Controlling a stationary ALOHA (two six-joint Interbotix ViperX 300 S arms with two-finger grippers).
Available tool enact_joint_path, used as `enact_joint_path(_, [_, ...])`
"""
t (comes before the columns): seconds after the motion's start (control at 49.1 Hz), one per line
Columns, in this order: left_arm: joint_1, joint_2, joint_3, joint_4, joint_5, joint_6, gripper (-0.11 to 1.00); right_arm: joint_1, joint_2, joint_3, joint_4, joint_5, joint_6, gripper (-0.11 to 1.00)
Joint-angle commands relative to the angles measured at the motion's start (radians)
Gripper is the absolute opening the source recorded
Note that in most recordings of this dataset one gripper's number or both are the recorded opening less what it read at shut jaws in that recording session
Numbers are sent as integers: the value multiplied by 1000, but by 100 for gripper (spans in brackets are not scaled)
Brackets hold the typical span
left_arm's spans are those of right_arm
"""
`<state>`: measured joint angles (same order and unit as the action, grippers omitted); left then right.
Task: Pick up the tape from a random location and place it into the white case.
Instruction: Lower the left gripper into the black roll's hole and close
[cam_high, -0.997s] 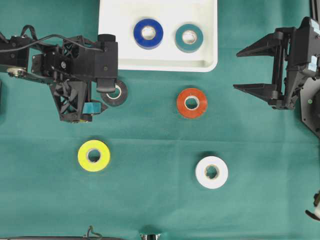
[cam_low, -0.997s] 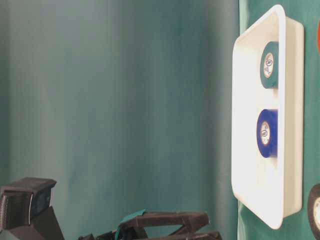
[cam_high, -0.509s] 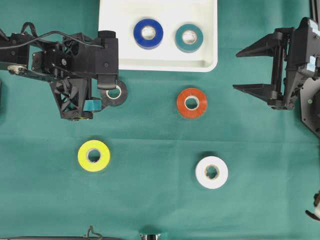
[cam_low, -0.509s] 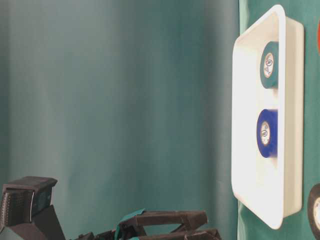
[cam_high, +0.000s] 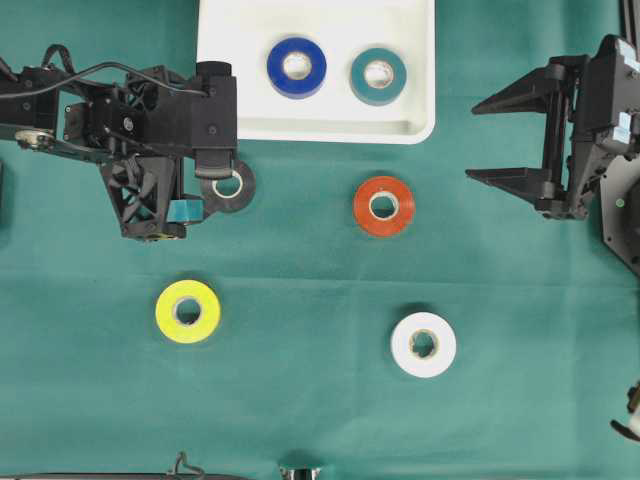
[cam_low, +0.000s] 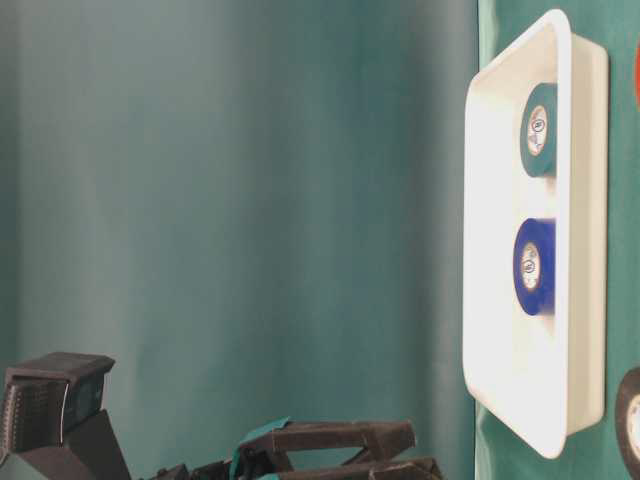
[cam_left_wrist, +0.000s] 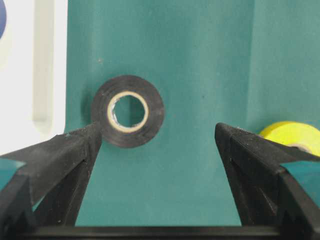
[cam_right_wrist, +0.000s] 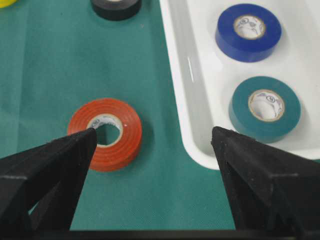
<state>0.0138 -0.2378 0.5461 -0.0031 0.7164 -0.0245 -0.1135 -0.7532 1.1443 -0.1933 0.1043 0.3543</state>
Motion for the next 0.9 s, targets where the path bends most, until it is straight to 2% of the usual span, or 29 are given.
enact_joint_path(0.0, [2, -5, -15, 3, -8, -2, 99, -2, 2, -14, 3, -9, 2, 90])
enact_joint_path(0.346, [0, 57, 20, 3, -72, -2, 99, -2, 2, -14, 3, -9, 2, 90])
enact_joint_path(0.631, [-12, 160, 78, 2, -222, -2, 99, -2, 2, -14, 3, -9, 2, 90])
enact_joint_path(0.875, [-32, 204, 87, 2, -273, -2, 99, -3, 2, -14, 3, -9, 2, 90])
